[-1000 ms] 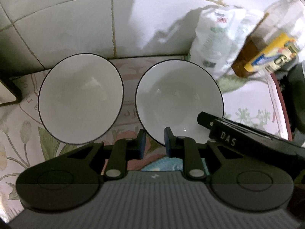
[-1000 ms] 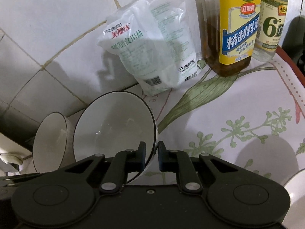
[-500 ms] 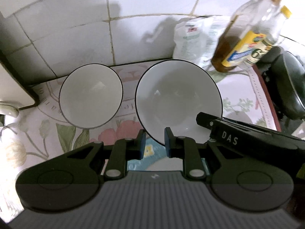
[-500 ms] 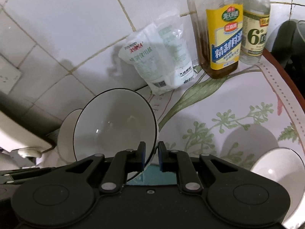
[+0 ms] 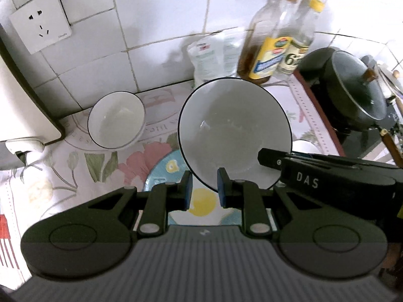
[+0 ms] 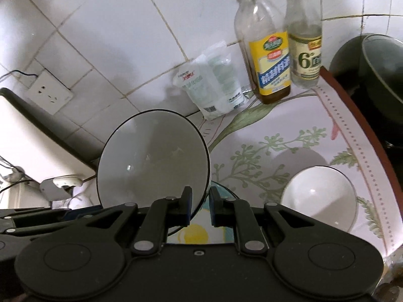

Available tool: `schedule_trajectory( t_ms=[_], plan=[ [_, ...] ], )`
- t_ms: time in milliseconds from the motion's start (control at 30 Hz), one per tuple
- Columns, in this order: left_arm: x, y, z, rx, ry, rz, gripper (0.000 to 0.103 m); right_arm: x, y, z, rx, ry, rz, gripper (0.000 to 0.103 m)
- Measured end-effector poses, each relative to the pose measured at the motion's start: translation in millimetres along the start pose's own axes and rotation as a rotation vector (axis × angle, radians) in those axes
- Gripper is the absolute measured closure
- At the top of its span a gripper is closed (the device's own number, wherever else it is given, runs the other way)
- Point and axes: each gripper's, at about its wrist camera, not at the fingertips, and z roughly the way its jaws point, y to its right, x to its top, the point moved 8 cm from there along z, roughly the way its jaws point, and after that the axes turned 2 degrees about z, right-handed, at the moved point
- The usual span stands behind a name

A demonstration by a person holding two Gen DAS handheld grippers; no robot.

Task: Organize plates and bowls
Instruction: 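Lift the bowl and carry it over the placed bowl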

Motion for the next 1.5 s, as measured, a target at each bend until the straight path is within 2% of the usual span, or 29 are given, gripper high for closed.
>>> schedule_trajectory(
  t_ms=[333, 633, 1033, 1333, 1500],
  plan=[
    [-24, 61, -25, -0.024, 0.024, 0.012, 0.084, -13, 45, -52, 0.021, -0.001, -0.001, 0.085],
    [-29, 116, -17, -0.035, 0.031, 0.036, 0.084, -17, 97, -67, 0.021, -0.031, 0.007, 0.084],
    [-35, 145, 52, -0.069, -0.015, -0.025, 0.084, -20, 157, -29, -0.016, -0.114, 0.026, 0.083],
    [-43, 143, 107, -0.098, -0.094, -0.102, 0.085, -22, 172, 2, -0.085, -0.129, -0.053, 0.082],
    [-46, 142, 123, -0.102, -0.132, -0.128, 0.085, -20, 175, 12, -0.108, -0.147, -0.084, 0.081]
  ],
)
